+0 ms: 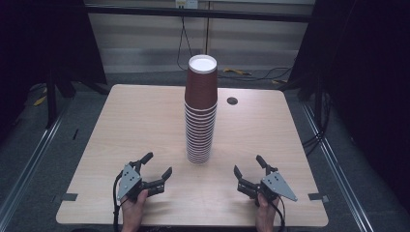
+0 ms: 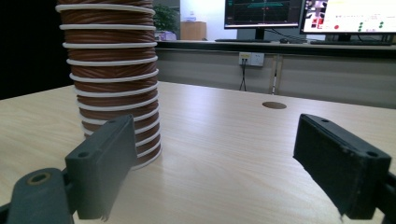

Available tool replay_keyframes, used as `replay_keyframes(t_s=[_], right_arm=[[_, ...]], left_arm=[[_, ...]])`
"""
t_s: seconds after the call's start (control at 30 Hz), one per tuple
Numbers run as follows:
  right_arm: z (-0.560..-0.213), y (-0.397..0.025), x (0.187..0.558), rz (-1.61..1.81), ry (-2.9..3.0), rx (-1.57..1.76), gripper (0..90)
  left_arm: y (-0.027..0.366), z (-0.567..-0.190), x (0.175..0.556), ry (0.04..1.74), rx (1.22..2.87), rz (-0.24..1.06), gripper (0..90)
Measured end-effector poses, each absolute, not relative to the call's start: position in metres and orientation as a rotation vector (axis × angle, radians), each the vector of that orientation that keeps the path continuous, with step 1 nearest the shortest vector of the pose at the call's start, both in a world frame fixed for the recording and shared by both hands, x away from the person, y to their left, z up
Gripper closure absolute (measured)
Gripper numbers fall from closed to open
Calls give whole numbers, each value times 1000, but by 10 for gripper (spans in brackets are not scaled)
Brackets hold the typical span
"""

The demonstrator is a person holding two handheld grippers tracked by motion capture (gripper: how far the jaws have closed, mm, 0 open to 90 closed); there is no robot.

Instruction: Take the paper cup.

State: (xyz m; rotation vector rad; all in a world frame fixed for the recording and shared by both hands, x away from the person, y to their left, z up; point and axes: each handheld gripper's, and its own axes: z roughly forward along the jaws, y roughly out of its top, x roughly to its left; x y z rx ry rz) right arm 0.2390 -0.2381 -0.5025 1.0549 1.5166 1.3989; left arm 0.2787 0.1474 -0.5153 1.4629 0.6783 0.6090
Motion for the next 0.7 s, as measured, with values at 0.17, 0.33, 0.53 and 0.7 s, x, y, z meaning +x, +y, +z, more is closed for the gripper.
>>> replay_keyframes(t_s=[0.17, 0.33, 0.53, 0.7], right_arm=[[-502, -239, 241, 1401, 1521, 1075, 128], [-501, -238, 242, 1385, 1554, 1085, 128], [-500, -235, 248, 1377, 1590, 1153, 131], [-494, -232, 251, 1406, 1647, 1153, 133]], left_arm=[[148, -515, 279, 672, 1474, 605, 155], [149, -515, 280, 675, 1476, 613, 153], [149, -515, 279, 668, 1468, 608, 153], [148, -515, 279, 664, 1464, 602, 154]])
